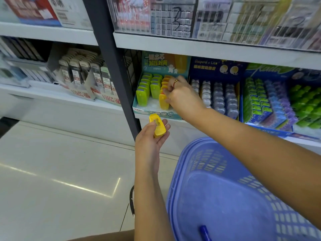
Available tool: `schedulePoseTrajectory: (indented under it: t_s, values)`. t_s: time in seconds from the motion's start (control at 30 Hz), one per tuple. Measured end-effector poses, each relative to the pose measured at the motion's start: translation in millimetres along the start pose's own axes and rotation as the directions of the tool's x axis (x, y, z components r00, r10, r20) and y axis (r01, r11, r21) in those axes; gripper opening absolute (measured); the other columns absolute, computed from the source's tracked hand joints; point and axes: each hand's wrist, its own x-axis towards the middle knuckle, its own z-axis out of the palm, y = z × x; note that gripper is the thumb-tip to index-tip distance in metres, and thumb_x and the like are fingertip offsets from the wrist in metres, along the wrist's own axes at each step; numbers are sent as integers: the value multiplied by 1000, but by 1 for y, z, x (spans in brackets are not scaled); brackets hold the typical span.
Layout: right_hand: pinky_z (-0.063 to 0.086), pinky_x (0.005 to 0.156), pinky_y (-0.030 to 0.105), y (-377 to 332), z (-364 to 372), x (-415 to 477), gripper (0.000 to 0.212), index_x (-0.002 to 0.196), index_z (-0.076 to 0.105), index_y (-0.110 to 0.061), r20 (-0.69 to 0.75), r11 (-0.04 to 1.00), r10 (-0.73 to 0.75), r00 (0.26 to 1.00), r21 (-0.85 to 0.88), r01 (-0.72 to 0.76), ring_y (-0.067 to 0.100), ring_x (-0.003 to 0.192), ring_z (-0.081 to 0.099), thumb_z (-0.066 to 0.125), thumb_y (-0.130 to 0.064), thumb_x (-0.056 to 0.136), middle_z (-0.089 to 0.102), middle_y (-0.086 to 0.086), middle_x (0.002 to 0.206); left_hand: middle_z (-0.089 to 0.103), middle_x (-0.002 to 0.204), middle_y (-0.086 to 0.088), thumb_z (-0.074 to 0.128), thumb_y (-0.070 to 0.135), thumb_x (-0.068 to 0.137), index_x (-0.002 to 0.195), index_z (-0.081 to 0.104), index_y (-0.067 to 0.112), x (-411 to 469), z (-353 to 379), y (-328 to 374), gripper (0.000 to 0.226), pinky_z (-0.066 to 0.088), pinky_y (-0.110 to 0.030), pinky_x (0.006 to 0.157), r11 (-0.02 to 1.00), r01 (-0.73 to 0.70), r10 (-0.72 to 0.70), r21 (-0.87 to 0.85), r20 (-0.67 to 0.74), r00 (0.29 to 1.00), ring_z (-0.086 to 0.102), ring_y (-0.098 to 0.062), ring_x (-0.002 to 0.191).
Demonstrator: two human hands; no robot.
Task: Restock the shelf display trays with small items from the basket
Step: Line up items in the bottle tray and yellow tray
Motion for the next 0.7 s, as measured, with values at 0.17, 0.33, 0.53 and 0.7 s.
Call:
schedulePoseTrajectory:
  t_s: [0.17,0.33,0.53,0.7]
  values:
    - [42,91,30,-3,-18,-36,43,133,50,-18,75,987,-123,990,110,115,16,110,46,58,-20,91,38,7,135,70,109,-14,43,19,99,120,58,4,-2,3,12,29,53,-32,89,999,-34,34,28,-12,999,68,-24,101]
    - [50,85,37,-14,-23,-72,47,133,49,-28,130,943,-299,946,193,271,15,106,53,64,-22,88,44,-3,129,70,109,-14,42,17,99,123,58,5,0,10,19,32,55,-34,87,998,-50,49,31,24,999,69,-23,98]
    - [52,69,43,-16,-33,-54,27,112,64,-9,-101,957,-260,960,106,270,26,85,61,58,-25,92,61,10,103,74,97,-6,37,33,102,101,66,14,3,20,26,35,56,-30,84,985,-119,118,122,17,993,69,-19,96]
    - [48,83,39,1,-19,-21,29,110,63,-8,-99,989,7,995,148,8,26,93,60,61,-27,89,65,12,101,44,145,1,43,22,99,135,51,17,17,6,7,37,27,-28,113,506,-342,461,792,88,883,35,-12,136]
